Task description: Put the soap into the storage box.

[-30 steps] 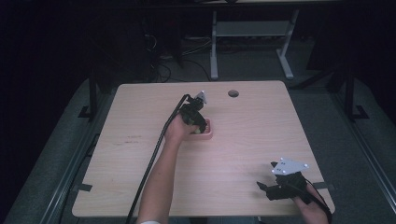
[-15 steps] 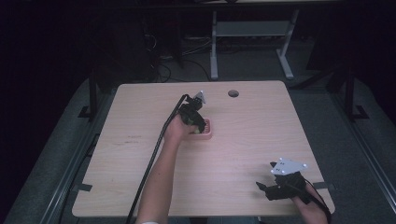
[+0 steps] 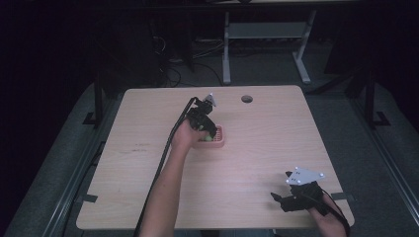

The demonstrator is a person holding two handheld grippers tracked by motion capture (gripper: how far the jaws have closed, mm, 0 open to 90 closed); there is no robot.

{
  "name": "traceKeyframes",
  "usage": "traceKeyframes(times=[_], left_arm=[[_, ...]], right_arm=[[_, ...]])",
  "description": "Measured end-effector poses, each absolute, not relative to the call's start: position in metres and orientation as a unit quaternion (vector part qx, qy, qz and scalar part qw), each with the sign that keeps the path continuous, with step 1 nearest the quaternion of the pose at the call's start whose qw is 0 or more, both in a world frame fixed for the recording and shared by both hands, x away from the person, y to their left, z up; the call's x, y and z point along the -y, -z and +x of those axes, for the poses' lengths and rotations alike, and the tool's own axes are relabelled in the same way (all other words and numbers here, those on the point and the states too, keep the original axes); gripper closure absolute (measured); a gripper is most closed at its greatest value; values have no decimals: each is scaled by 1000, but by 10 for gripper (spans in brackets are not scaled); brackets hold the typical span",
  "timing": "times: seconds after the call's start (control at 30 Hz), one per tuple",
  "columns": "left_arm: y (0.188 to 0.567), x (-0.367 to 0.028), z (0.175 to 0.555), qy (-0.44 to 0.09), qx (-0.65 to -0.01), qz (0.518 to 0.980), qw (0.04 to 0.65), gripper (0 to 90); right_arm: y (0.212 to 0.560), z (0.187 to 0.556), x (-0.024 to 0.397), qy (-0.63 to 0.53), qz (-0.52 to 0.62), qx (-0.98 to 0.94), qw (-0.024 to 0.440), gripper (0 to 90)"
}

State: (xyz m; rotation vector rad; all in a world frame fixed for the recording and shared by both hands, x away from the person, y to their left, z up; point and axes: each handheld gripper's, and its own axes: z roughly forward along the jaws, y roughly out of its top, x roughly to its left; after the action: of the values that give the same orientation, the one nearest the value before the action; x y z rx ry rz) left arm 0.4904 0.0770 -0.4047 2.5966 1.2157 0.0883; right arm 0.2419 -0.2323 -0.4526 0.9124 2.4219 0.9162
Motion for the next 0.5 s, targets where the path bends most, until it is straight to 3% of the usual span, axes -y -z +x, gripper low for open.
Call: traceKeyframes(times=[0.5], left_arm=[[388, -77, 476, -47, -399, 902, 159, 228]], right_arm=[[454, 244, 235, -328, 334, -862, 196, 138]])
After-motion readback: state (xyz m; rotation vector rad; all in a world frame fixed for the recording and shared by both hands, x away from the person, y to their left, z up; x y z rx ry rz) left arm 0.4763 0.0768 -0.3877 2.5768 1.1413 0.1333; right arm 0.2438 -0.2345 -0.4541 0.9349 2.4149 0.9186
